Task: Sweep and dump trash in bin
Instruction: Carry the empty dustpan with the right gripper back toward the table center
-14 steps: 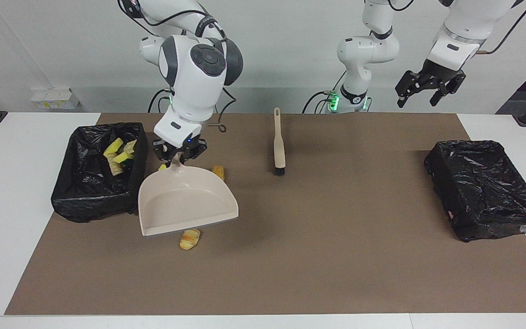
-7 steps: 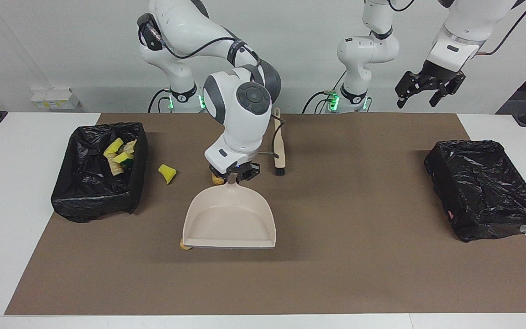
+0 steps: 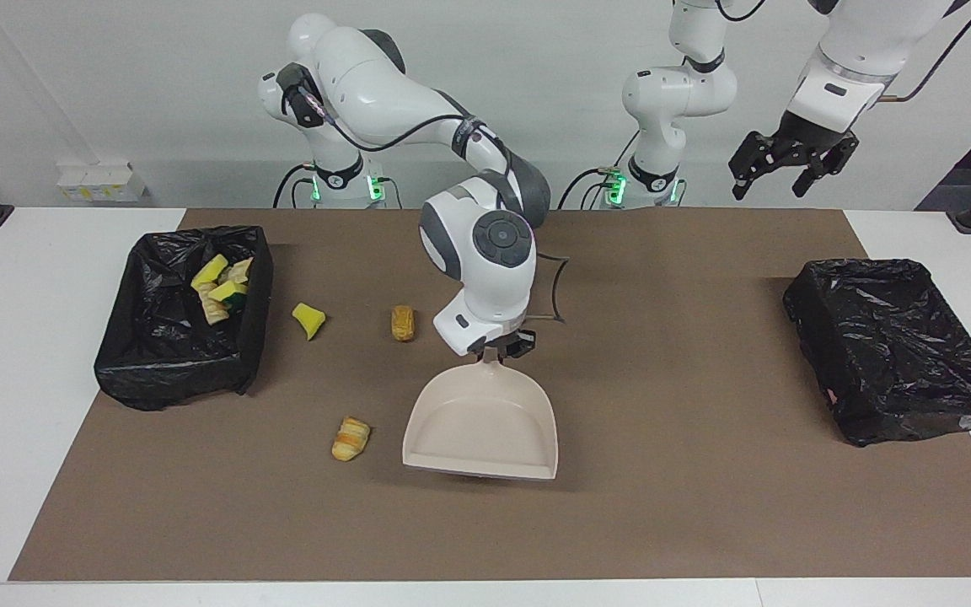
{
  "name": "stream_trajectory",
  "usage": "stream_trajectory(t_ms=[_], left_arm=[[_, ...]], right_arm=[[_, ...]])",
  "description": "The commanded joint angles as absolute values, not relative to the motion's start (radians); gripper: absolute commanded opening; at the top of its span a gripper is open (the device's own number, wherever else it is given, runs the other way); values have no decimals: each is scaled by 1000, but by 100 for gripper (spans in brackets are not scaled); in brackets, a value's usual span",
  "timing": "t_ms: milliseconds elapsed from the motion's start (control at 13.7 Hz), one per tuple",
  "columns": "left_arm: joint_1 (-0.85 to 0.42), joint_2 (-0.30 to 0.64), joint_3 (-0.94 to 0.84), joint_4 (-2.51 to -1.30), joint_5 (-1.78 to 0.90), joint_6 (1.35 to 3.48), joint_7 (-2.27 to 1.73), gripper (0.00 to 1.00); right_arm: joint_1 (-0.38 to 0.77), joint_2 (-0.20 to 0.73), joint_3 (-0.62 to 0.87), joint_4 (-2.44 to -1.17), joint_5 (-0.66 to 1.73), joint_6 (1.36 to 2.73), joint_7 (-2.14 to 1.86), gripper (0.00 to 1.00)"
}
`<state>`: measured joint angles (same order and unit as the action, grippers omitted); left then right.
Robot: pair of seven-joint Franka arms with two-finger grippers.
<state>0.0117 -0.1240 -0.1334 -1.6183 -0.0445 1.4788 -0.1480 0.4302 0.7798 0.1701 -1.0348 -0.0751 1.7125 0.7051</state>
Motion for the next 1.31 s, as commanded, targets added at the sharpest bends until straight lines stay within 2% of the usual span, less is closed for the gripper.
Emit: stream_trajectory(t_ms=[0, 292, 511, 584, 730, 876, 1022, 1241], left_arm=[[29, -120, -143, -1608, -57, 1471, -138, 100], [28, -120, -143, -1608, -57, 1473, -133, 100], [28, -123, -144, -1609, -57, 1463, -137, 100], [28, -123, -144, -1609, -57, 1462, -135, 100], [28, -123, -143, -1608, -57, 1463, -133, 100], [28, -123, -143, -1609, -57, 1463, -133, 100], [28, -123, -144, -1609, -57, 1463, -133, 100], [28, -123, -143, -1609, -57, 1463, -133, 100]], right_arm=[[434, 811, 176, -992, -23, 1724, 729, 7], [456, 851, 198, -992, -17, 1779, 729, 10], [449, 851, 219, -997, -15, 1778, 715, 18], [445, 848, 221, -1000, -15, 1778, 710, 22], [439, 847, 232, -1003, -17, 1776, 699, 40], [440, 841, 227, -1003, -31, 1767, 699, 50], [443, 828, 222, -1009, -32, 1779, 701, 66], [433, 776, 225, -1023, -32, 1776, 715, 76]])
